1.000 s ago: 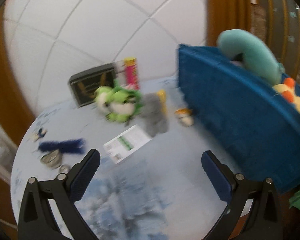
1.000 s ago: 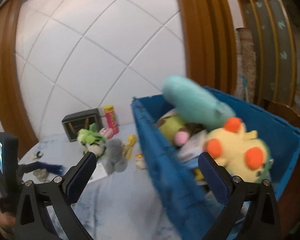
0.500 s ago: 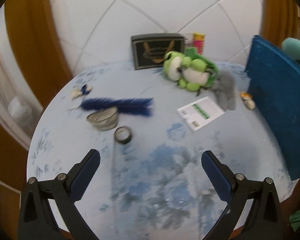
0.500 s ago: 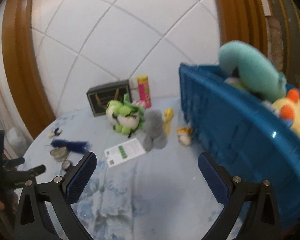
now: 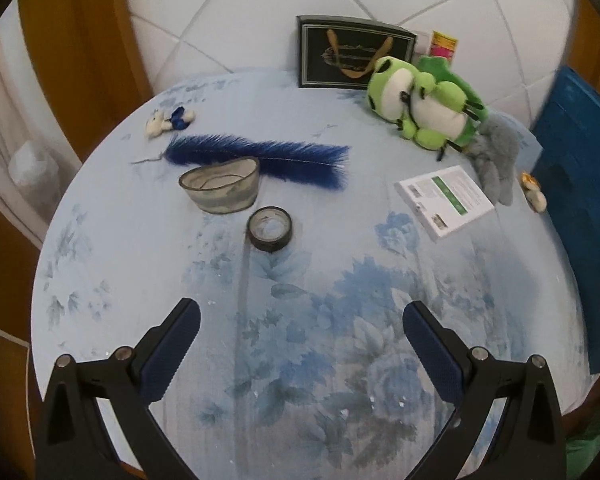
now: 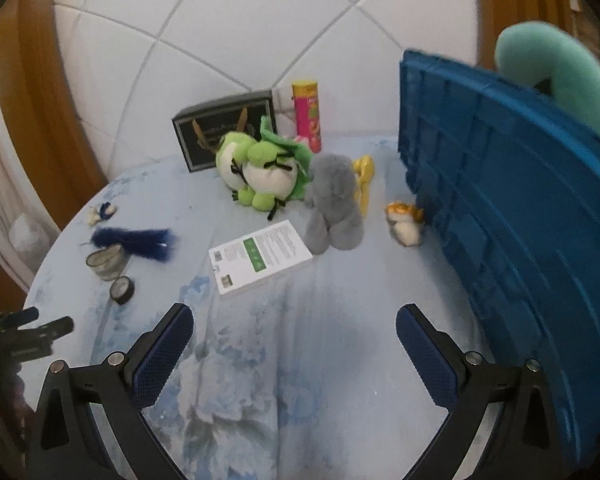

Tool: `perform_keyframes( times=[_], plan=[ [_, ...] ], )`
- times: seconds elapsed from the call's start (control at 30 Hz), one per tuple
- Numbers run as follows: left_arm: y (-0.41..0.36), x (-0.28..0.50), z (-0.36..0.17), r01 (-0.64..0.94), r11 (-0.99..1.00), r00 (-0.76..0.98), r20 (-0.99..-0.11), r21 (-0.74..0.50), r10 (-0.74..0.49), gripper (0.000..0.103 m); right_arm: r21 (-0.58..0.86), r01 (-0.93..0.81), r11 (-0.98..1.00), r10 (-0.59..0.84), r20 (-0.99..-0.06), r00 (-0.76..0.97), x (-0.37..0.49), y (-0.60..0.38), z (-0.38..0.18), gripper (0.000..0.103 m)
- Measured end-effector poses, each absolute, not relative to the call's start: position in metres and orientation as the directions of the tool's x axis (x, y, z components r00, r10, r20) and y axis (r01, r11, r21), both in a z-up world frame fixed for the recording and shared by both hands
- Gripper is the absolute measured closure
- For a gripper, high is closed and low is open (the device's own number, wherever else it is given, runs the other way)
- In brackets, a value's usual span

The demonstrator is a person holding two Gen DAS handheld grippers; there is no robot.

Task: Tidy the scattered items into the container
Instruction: 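Move both tools back over the table toward the tape rolls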

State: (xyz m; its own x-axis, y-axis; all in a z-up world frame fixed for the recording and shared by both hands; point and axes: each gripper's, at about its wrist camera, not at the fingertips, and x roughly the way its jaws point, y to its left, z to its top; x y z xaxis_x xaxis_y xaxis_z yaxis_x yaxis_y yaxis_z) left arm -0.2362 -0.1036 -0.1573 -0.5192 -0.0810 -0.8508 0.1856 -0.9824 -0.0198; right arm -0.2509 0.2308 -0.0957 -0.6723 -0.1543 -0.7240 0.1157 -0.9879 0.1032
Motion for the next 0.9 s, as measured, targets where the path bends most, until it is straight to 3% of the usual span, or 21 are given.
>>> perform_keyframes(
  times=[0.43,0.73,0.9],
  plan=[
    [-0.157,-0.281,-0.207,0.377,-0.926,-0.360,-0.916,0.031,-0.178,0.000,0.100,0.151,-0.983,-0.168,-0.819,-0.549,-0.374,0.249,-0.160,0.000],
    [-0.198,-0.327,-0.218,0.327,-0.942,-0.375,-0.903,0.081,-0.208,0.000,0.145,0.227,-0.963,-0.239,-0.852,-0.466,-0.403,0.172,-0.182,0.000],
    [-0.239,-0.348,-0.217,0.163,-0.984,-0.432,-0.891,0.077,-0.141,0.000,0.183,0.243,-0.953,-0.274,-0.861,-0.427,-0.396,0.096,-0.191,0.000]
  ],
)
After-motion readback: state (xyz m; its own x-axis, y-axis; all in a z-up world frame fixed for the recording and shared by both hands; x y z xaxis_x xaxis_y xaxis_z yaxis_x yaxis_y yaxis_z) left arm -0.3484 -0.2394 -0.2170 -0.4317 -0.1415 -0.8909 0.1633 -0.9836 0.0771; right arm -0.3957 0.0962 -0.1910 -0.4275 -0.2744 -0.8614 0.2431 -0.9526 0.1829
